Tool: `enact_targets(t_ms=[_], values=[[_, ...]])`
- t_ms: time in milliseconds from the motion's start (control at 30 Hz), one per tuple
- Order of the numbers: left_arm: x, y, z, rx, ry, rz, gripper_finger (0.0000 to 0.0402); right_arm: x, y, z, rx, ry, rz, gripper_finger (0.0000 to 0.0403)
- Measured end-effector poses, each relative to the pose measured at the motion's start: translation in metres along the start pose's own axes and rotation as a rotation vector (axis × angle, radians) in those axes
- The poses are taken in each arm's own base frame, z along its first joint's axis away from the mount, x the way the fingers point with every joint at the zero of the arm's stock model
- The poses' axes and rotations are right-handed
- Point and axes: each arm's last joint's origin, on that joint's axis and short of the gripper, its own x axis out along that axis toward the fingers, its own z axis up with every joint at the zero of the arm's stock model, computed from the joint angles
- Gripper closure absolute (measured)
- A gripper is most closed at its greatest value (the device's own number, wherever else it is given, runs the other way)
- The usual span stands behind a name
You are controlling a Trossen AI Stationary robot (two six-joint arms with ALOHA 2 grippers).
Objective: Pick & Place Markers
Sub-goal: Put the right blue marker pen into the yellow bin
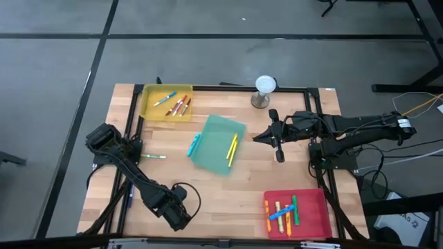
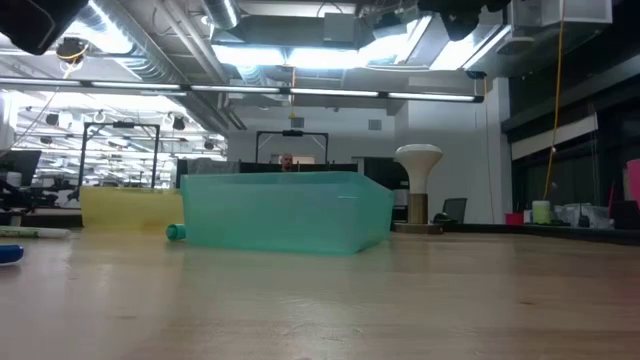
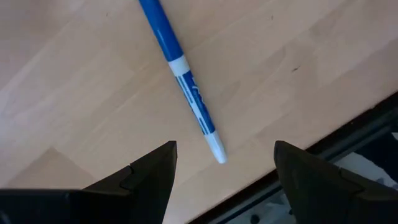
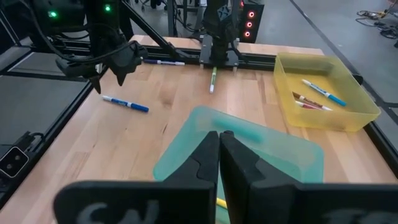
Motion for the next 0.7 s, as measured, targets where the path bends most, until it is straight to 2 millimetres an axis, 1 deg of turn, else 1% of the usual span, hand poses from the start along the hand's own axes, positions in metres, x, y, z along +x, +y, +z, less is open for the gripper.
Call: enact_targets(t_ms=[167, 333, 700], values=[[-0.007, 0.001, 0.0, -0.003, 0.008, -0.021, 0.0141, 0.0, 0.0, 0.001, 0.002, -0.015, -0.001, 0.0389], [-0.019, 0.005, 0.002, -0.026, -0.084, -0.037, 0.0141, 0.0, 0.0, 0.001, 0.002, -0.015, -0.001, 0.0389], [-0.018, 0.006, 0.006, -0.084, -0.149, -0.037, 0.0141, 0.0, 0.0, 0.001, 0.002, -0.013, -0.001, 0.0389]])
